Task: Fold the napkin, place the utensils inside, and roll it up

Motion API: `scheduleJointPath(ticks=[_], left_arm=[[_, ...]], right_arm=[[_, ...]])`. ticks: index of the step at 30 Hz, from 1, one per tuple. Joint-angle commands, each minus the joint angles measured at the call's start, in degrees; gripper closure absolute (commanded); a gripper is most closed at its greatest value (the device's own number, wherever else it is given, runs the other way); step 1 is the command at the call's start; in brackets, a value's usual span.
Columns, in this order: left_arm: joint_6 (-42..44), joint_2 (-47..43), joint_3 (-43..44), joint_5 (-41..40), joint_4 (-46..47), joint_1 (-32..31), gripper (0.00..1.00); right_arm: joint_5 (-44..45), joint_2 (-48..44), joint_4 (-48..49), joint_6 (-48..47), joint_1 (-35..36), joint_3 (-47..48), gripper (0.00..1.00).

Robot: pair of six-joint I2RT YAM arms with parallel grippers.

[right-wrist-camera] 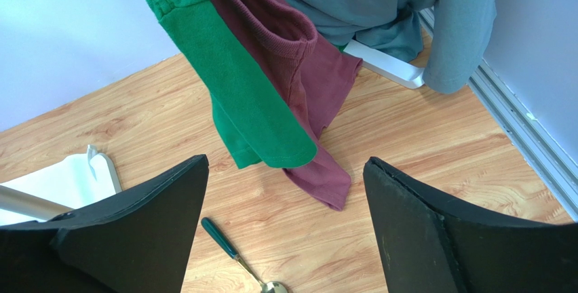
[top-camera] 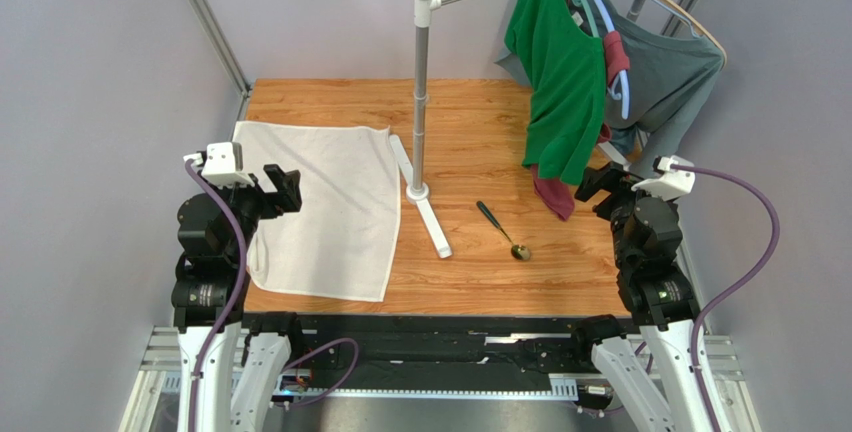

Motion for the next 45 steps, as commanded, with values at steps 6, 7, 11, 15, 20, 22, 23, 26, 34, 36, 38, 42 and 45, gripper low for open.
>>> scheduleJointPath(ticks=[6, 7, 11, 15, 20, 22, 23, 26, 34, 36, 38, 42, 45], left_arm=[[-1.07, 1.42, 1.10, -0.89, -0.19, 0.39, 0.02], [-1.07, 1.33, 1.10, -0.98, -0.27, 0.39, 0.02], [-1.15, 1.07, 1.10, -1.24, -0.19, 0.39, 0.02], [-1.24, 0.02, 0.05, -0.80, 0.69, 0.30, 0.01], [-2.56, 0.01, -1.54, 2.79, 2.71, 0.39, 0.01], [-2.30, 0.54, -1.45, 3.24, 2.45, 0.30, 0.01], [-2.21, 1.06, -1.36, 2.81, 2.28, 0.39, 0.01], [-2.30, 1.68, -1.10, 2.97, 1.83, 0.30, 0.01], [-2.56, 3.09, -1.01, 5.87, 1.57, 0.39, 0.01], [-2.65, 3.53, -0.93, 6.14, 1.66, 0.30, 0.01], [-2.56, 3.71, -0.84, 6.14, 1.48, 0.39, 0.01], [-2.47, 3.71, -0.75, 5.79, 1.13, 0.39, 0.01], [-2.56, 3.71, -0.75, 5.70, 1.13, 0.39, 0.01]], right_arm=[[-3.20, 0.72, 1.57, -1.20, -0.09, 2.39, 0.11], [-3.83, 0.72, 1.83, -1.46, -0.17, 2.39, 0.11], [-8.21, 1.60, 3.50, -2.95, 0.00, 2.31, 0.12], [-15.77, 3.96, 6.40, -4.36, 2.10, 2.65, 0.13], [-7.80, 10.37, 7.63, -8.32, 19.28, 5.47, 0.13], [-6.47, 13.27, 9.12, -8.06, 23.45, 6.52, 0.13], [-7.08, 16.51, 9.91, -7.62, 26.43, 7.57, 0.13], [-9.28, 22.05, 13.25, -6.13, 31.10, 10.20, 0.13], [-15.87, 41.03, 18.27, -4.98, 31.99, 20.31, 0.12], [-16.83, 44.47, 18.36, -5.51, 32.08, 24.17, 0.12], [-17.71, 49.22, 18.27, -5.60, 32.08, 26.82, 0.12], [-17.81, 56.34, 18.10, -5.51, 31.73, 32.70, 0.12], [-17.19, 61.18, 18.18, -4.37, 31.20, 36.58, 0.12]])
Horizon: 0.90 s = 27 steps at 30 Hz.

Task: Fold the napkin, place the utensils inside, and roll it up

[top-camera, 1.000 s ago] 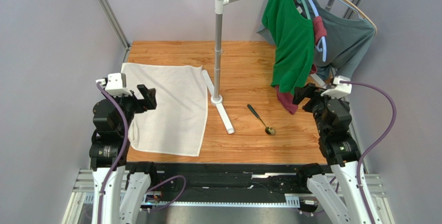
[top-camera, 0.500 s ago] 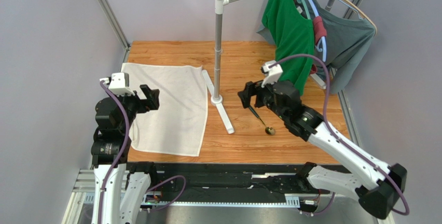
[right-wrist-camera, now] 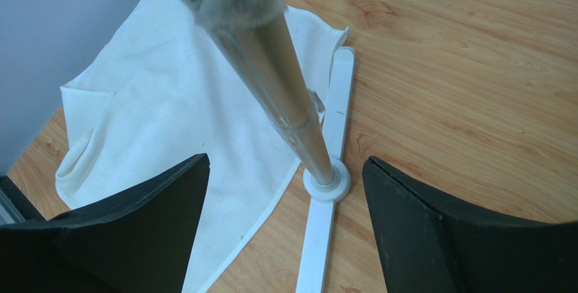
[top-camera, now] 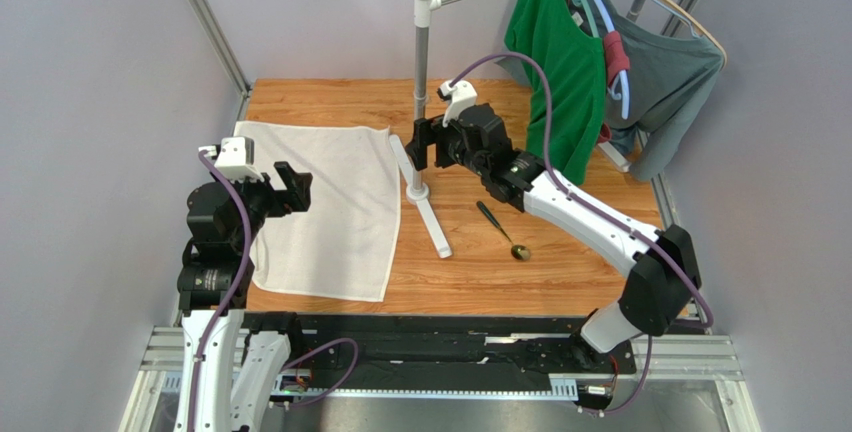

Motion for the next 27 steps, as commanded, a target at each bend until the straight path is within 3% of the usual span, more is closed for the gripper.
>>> scheduleJointPath(ticks=[1, 19, 27], left_arm=[[-0.88, -0.05, 0.52, 0.72, 1.07, 0.46, 0.01], [-0.88, 2.06, 0.34, 3.09, 0.98, 0.46, 0.02], [-0.97, 2.41, 0.17, 3.97, 1.33, 0.37, 0.02]], right_arm=[[-0.10, 5.14, 2.73, 1.27, -0.77, 6.61, 0.12], [5.17, 21.23, 4.14, 1.63, -4.99, 20.59, 0.12], [11.85, 28.52, 4.23, 0.22, -5.17, 27.98, 0.12]])
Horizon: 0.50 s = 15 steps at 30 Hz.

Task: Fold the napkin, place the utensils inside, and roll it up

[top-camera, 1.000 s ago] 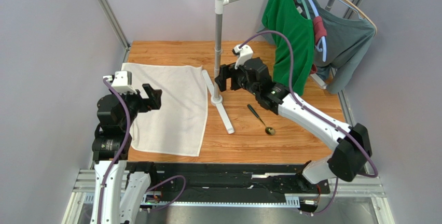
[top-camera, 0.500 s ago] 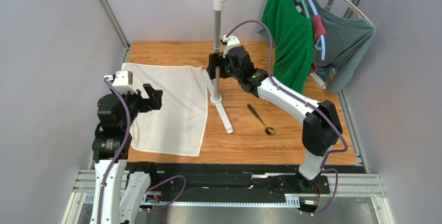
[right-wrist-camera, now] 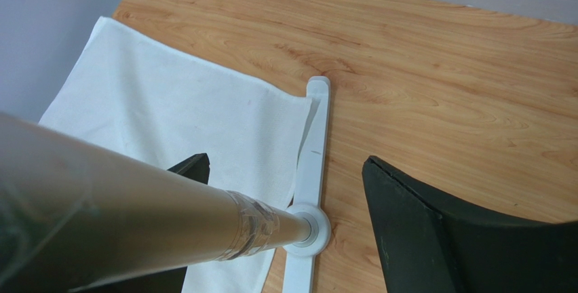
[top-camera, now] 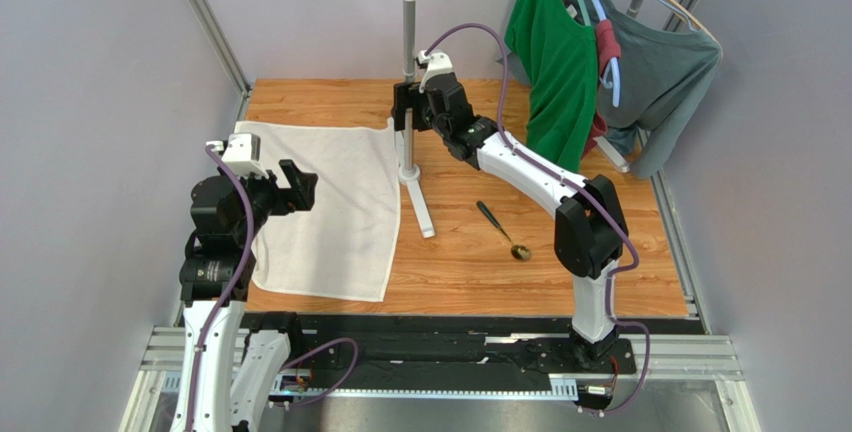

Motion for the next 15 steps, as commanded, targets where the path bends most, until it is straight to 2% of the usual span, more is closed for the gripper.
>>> scheduleJointPath(ticks=[1, 11, 15], left_arm=[[-0.92, 0.44, 0.17, 1.50, 1.33, 0.33, 0.02], [-1.36, 1.50, 0.17, 1.85, 1.15, 0.24, 0.04], [-4.60, 1.85, 0.08, 0.19, 0.89, -0.29, 0.07]], right_arm=[[7.33, 3.89, 2.13, -0.94, -1.23, 5.58, 0.12], [16.99, 13.74, 4.59, -6.47, -1.50, 17.18, 0.12], [19.72, 17.17, 5.90, -9.02, -1.76, 21.83, 0.11]])
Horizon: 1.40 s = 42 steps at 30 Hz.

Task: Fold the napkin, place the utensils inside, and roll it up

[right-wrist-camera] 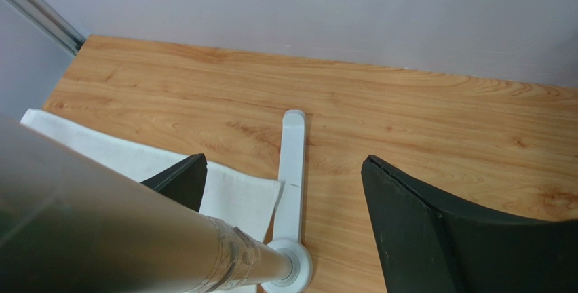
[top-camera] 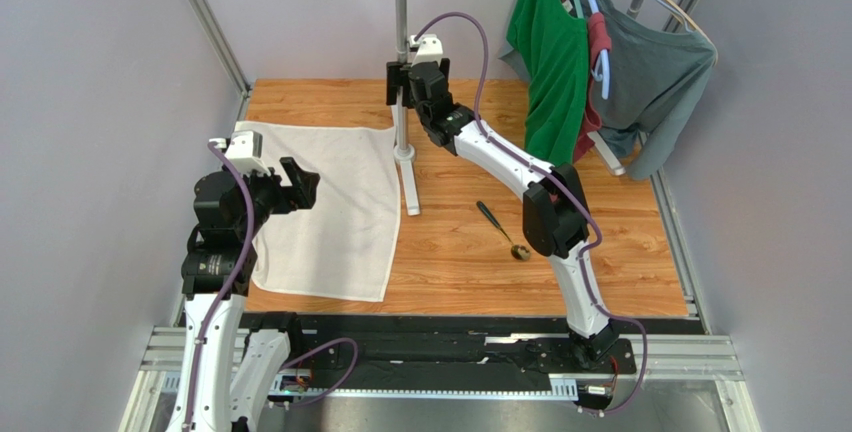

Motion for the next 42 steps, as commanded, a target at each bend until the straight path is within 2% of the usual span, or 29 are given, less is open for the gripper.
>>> scheduleJointPath(ticks=[1, 3, 6, 10, 14, 20, 23, 27, 31, 37, 42], left_arm=[[-5.00, 0.32, -0.44, -1.52, 0.98, -0.44, 0.08], [-9.48, 0.41, -1.67, -2.66, 1.76, -1.14, 0.09], [-14.32, 1.37, -5.19, -6.96, 4.92, -5.71, 0.10], [-18.28, 6.36, -9.40, -11.80, 10.71, -10.63, 0.10], [-22.14, 12.44, -12.22, -12.86, 14.77, -10.73, 0.10], [-25.66, 15.35, -13.54, -22.35, 12.76, -10.55, 0.04], [-27.07, 15.35, -14.68, -21.05, 12.40, -7.23, 0.01], [-28.48, 15.44, -16.35, -16.47, 12.14, 1.82, 0.01], [-29.27, 15.43, -17.85, -24.00, 12.23, 2.89, 0.01], [-32.69, 20.88, -18.11, -31.49, 11.53, 6.49, 0.01], [-36.99, 24.57, -19.51, -29.22, 12.75, 10.71, 0.01]], right_arm=[[7.94, 3.58, 2.93, -6.82, -1.67, 5.93, 0.11], [8.91, 4.98, 2.94, -7.78, -2.03, 7.16, 0.10], [6.90, 5.52, 2.76, -7.88, -2.99, 8.66, 0.09], [-2.76, 2.27, 2.84, -8.41, -2.73, 5.95, 0.09], [-10.05, -4.84, 7.76, -8.76, -0.63, -5.89, 0.08], [-11.48, -15.83, 8.29, -6.83, 4.21, -17.86, 0.08], [-11.99, -20.58, 8.82, -2.98, 5.70, -24.37, 0.08], [-14.28, -24.63, 8.91, 0.21, 7.11, -31.14, 0.09], [-16.04, -25.42, 9.26, 2.40, 8.69, -36.33, 0.09], [-20.96, -23.76, 9.79, 5.66, 9.31, -38.45, 0.10], [-25.89, -18.06, 8.91, 5.74, 9.57, -35.20, 0.11]])
